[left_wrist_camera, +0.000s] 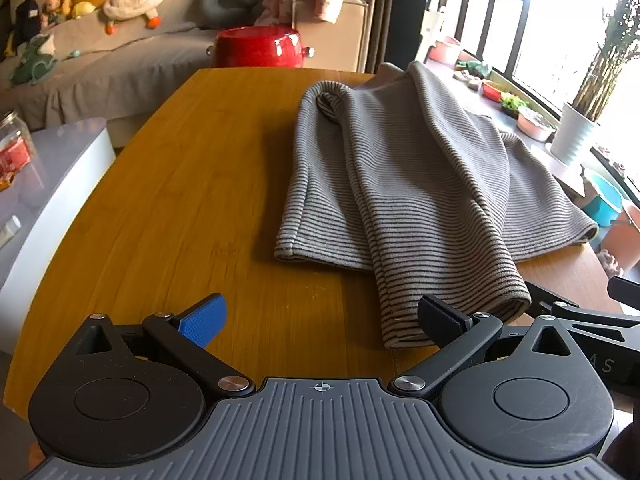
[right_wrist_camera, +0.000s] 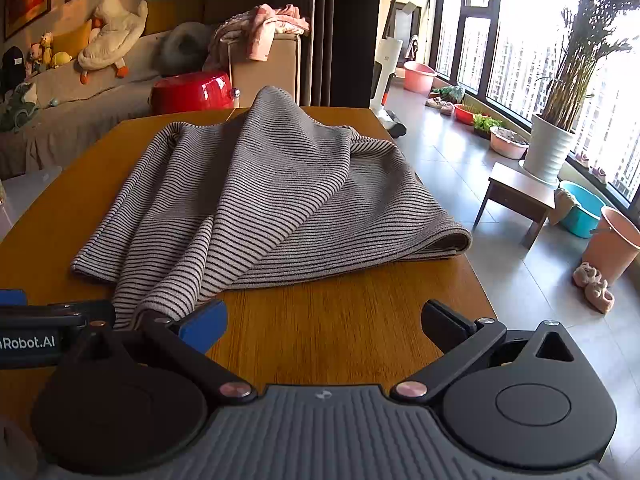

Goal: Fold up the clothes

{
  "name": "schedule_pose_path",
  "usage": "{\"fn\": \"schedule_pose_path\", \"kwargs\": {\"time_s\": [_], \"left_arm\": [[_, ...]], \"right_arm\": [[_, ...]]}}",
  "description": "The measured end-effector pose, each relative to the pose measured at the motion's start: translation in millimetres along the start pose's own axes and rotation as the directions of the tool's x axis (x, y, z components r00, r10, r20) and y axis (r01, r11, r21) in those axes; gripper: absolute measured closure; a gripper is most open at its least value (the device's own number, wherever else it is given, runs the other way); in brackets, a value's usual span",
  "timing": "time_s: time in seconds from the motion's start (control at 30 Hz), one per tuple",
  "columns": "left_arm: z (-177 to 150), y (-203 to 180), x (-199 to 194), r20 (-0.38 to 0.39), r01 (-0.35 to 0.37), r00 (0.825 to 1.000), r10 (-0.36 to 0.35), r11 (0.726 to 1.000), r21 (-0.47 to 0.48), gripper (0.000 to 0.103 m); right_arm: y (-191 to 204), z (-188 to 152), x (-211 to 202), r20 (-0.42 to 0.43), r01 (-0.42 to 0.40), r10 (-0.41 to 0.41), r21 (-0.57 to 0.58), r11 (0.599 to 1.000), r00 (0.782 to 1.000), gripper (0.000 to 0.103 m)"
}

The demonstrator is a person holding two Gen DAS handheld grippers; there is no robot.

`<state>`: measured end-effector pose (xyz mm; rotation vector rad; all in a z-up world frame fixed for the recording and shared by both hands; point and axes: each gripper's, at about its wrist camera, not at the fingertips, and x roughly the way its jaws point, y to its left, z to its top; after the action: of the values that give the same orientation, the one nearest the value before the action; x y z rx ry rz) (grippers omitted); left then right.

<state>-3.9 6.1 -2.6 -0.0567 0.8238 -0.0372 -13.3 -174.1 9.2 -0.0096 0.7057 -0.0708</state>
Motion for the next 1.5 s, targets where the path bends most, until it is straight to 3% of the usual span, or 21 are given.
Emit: {"fn": "schedule_pose_path", "kwargs": {"time_s": [1.5], "left_arm": [[-1.5, -4.7, -0.9, 0.01, -0.012, 1.0, 0.012, 1.0, 0.021, 0.0]], "right_arm": [[-0.7, -4.2, 0.6, -0.006, 0.0, 0.0, -0.005, 1.0, 1.0, 0.0]]}}
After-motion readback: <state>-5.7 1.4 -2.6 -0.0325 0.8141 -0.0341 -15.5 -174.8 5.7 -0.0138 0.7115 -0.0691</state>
